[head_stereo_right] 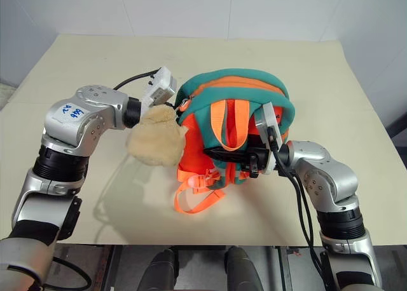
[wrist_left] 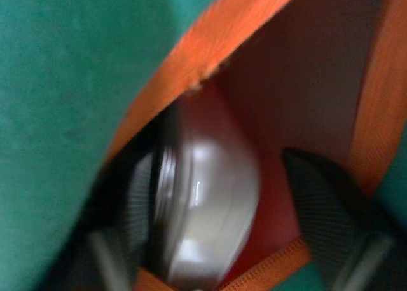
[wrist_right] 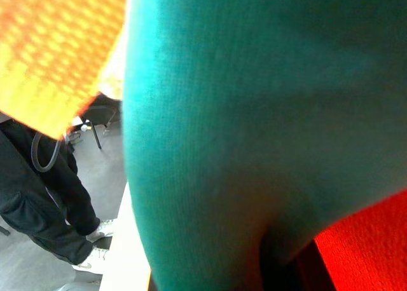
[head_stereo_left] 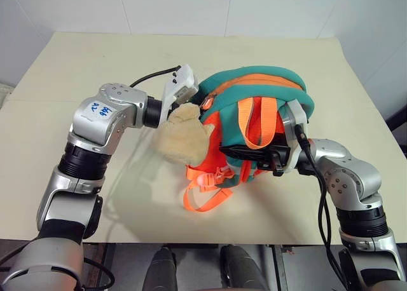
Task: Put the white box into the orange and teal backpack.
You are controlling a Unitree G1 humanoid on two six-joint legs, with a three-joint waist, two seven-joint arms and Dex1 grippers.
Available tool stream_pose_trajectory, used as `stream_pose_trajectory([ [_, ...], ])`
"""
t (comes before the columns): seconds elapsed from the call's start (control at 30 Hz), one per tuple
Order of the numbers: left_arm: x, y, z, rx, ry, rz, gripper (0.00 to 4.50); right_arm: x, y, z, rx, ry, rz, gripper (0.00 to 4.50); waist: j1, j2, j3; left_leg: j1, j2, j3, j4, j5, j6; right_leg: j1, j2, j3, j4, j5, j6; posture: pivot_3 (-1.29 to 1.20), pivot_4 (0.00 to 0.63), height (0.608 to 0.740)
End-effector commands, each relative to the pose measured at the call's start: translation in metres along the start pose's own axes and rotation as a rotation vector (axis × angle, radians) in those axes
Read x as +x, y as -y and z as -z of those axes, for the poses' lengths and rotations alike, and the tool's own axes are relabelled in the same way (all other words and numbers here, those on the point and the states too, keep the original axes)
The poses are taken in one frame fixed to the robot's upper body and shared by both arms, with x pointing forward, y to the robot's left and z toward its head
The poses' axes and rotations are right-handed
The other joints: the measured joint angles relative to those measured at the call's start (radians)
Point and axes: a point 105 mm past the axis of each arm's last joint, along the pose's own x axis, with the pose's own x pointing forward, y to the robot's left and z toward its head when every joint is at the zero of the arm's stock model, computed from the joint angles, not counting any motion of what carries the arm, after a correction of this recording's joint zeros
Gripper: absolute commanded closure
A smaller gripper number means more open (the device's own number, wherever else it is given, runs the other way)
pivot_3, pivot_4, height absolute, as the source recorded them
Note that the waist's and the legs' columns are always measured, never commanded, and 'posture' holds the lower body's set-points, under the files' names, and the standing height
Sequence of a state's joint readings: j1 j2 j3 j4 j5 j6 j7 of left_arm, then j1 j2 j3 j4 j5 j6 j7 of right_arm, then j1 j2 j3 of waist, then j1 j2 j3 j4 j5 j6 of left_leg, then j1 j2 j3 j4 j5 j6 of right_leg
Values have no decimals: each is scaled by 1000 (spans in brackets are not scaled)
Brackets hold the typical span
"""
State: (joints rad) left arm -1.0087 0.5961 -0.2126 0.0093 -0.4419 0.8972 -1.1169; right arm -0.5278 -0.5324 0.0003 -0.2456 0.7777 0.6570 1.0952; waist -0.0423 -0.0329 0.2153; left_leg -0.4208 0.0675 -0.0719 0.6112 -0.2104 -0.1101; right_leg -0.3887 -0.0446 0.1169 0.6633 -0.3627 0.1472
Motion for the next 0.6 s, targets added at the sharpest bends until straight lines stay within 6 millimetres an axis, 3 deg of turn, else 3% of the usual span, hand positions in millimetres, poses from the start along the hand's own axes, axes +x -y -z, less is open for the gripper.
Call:
stream_pose_trajectory([
  [0.03, -6, 17, -25, 80, 50, 55, 14, 5, -6, -6, -35, 20, -26, 4500, -1, 0, 0, 0, 0, 0, 0, 0, 0, 0, 0, 0, 0, 0, 0, 0, 150, 740],
  [0.3, -54, 24, -36, 110, 51, -40, 14, 5, -6, -7, -41, 17, -26, 4500, -11, 0, 0, -1, 0, 0, -2, 0, -1, -1, 0, 0, -1, 0, 0, 0, 150, 740],
  [0.53, -87, 38, -39, 71, 106, -75, 14, 6, -3, -7, -40, 13, -26, 4500, -11, 0, 0, -1, 0, 0, -1, 0, 0, -1, 0, 0, 0, 0, 0, 0, 150, 740],
  [0.6, -96, 50, -41, 59, 151, -47, 14, 5, -2, -6, -40, 14, -26, 4500, -14, 0, 0, 0, 0, 0, -1, 0, 0, -1, 0, 0, 0, 0, 0, 0, 150, 740],
])
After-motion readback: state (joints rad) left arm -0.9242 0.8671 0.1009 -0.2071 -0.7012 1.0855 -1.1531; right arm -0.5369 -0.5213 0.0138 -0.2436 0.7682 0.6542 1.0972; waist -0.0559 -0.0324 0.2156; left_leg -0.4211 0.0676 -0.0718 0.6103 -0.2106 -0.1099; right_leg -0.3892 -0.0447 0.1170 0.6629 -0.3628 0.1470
